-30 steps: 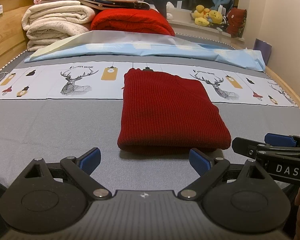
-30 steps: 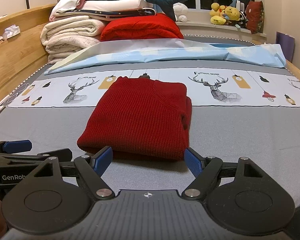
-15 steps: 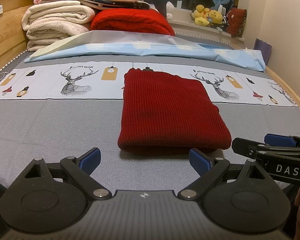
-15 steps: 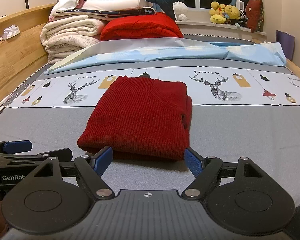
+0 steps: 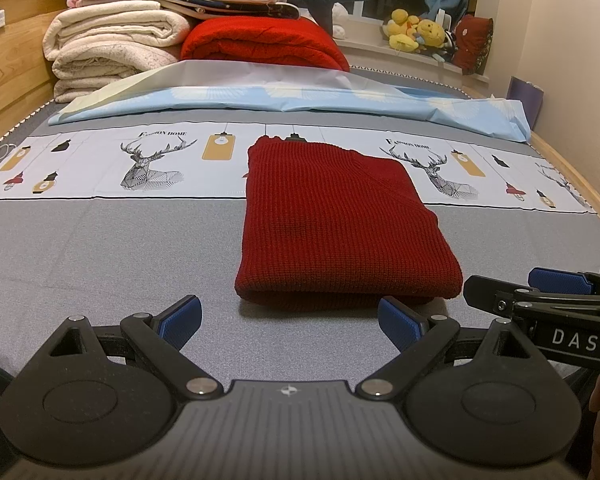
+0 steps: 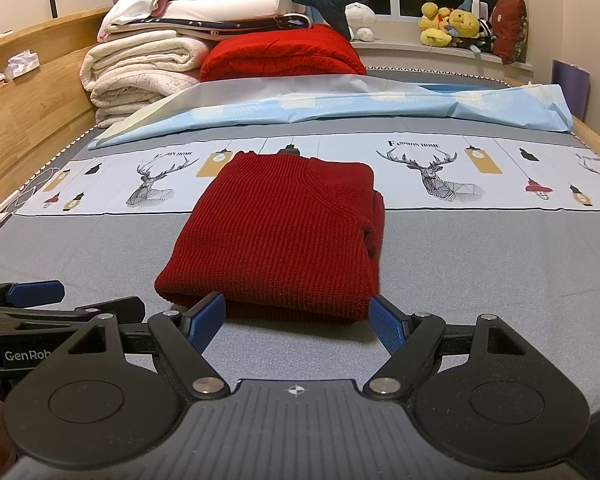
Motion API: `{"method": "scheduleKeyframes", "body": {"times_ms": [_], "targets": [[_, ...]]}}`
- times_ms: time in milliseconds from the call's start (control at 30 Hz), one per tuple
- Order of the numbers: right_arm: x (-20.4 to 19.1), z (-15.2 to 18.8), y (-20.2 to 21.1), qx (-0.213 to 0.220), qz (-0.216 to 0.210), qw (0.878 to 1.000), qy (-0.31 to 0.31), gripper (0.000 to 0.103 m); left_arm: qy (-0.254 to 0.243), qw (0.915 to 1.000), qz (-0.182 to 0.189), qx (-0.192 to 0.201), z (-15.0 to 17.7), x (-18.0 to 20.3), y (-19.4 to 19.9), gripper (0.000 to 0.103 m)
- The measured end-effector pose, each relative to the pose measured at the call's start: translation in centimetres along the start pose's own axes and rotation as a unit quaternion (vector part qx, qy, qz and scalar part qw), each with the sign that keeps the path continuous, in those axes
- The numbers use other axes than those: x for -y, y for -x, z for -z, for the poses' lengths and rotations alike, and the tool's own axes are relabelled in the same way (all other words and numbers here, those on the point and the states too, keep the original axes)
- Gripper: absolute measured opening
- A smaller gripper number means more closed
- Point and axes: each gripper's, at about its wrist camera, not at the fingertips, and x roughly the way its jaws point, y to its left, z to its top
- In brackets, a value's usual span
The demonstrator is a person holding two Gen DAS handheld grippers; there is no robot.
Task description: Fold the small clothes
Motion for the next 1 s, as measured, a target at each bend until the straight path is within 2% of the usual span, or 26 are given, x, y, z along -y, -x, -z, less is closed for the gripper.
{"method": "scheduleKeyframes", "body": {"times_ms": [1000], "targets": [[-0.58,0.55,-0.57,-0.006,0.004,1.000,-0.004,0.080,-0.001,1.0000,0.000,-0.006,0.25,-0.29,-0.77,0.097]]}}
